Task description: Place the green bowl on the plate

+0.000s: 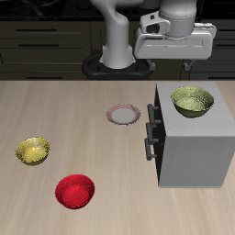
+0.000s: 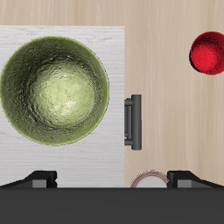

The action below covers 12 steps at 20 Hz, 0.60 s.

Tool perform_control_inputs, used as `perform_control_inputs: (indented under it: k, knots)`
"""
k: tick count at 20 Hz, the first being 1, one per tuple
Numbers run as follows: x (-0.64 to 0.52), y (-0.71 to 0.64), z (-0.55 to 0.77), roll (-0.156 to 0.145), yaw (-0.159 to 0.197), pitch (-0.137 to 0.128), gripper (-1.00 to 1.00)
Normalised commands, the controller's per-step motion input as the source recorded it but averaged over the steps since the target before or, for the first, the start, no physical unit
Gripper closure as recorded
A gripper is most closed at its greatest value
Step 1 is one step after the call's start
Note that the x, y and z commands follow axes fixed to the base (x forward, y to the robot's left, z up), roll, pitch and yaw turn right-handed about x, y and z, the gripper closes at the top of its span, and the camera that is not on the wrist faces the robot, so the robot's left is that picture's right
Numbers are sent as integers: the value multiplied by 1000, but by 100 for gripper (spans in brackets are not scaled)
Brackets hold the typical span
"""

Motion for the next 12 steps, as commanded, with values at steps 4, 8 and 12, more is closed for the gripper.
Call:
perform_control_inputs:
  k: [4, 8, 12]
  knots:
    - [206, 54, 79, -11, -32, 11, -100]
    - [199, 17, 49, -17, -21, 14, -100]
    - [267, 44, 43, -16, -28, 20, -100]
